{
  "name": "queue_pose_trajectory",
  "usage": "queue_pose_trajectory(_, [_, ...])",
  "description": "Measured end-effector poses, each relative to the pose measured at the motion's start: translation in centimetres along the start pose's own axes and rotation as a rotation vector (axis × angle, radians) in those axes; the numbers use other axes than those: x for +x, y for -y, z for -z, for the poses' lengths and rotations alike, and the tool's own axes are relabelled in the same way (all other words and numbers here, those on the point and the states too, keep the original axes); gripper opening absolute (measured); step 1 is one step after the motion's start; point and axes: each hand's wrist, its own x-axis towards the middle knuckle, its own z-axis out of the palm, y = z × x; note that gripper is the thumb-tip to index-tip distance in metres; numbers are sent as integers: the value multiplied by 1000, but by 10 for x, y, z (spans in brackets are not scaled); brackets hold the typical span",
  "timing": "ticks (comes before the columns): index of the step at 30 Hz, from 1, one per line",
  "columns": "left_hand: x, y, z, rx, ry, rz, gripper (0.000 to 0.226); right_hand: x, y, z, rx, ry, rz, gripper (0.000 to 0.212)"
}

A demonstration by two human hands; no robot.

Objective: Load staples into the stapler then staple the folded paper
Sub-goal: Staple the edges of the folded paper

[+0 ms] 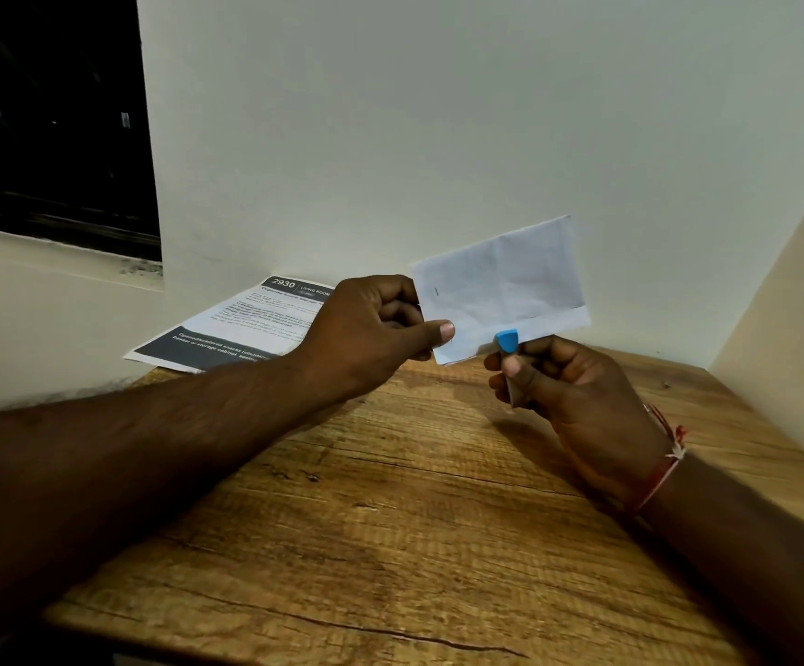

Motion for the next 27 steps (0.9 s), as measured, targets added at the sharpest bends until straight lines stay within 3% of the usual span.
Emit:
queue_pose_trajectory(7, [0, -2, -3, 9, 11, 0, 26, -3, 5, -5, -32, 43, 27, 33])
queue_pose_trajectory(17, [-1, -1, -6, -20, 25, -6, 35, -3, 5, -3, -89, 14, 28, 40])
queue_pose_trajectory(27, [1, 0, -7, -103, 43, 8, 25, 2, 4, -3, -196, -103, 5, 8])
